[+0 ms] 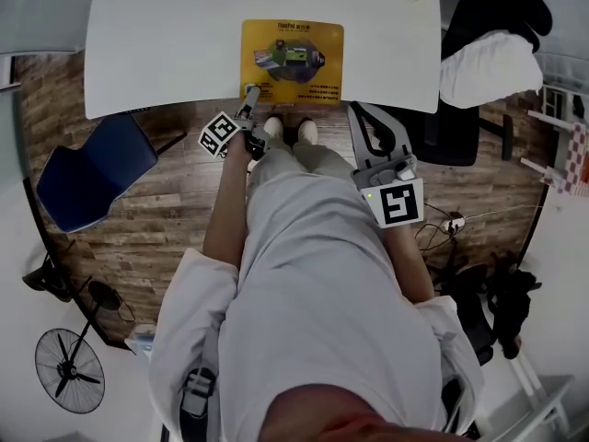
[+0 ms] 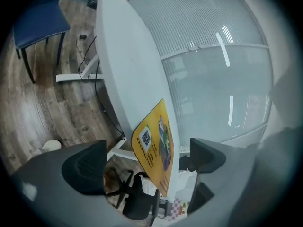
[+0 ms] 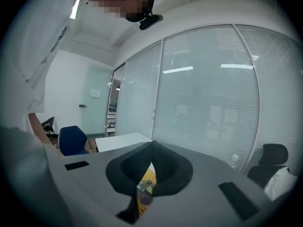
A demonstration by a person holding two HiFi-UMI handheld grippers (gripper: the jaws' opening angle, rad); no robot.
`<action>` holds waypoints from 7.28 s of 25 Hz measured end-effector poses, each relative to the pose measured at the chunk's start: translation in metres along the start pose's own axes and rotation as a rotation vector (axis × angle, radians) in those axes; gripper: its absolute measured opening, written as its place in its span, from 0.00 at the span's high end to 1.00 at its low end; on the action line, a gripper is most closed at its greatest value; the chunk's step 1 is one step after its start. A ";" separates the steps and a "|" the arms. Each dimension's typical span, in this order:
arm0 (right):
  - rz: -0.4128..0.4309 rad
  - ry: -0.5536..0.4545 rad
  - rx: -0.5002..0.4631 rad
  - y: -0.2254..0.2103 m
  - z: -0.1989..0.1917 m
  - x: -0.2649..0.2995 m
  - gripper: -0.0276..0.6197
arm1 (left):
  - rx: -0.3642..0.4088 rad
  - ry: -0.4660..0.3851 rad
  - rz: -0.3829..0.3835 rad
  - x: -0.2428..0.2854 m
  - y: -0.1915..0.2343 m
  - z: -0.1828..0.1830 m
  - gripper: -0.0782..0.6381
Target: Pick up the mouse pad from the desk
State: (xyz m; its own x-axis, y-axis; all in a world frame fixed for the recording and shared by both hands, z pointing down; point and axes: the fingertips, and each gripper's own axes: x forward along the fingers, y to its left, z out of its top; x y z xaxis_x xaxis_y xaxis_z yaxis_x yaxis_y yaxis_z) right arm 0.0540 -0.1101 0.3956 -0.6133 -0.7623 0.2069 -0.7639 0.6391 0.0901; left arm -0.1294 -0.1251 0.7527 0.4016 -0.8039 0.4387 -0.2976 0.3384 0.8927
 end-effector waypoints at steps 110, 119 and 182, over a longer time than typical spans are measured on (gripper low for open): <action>-0.057 -0.048 0.005 -0.003 0.011 -0.016 0.96 | 0.581 0.080 -0.337 -0.015 -0.187 0.010 0.88; -0.067 -0.067 0.005 -0.014 0.014 -0.014 0.96 | 0.719 0.062 -0.417 -0.030 -0.249 0.014 0.88; -0.042 -0.288 -0.001 -0.100 0.101 0.002 0.96 | 1.572 -0.382 -0.376 -0.145 -0.482 -0.005 0.88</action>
State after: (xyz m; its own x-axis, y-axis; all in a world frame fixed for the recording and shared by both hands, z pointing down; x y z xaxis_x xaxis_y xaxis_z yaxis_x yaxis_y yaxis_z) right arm 0.1092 -0.1856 0.2888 -0.6132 -0.7857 -0.0818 -0.7896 0.6064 0.0940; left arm -0.0404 -0.1692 0.2594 0.4980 -0.8669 -0.0239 -0.8605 -0.4905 -0.1376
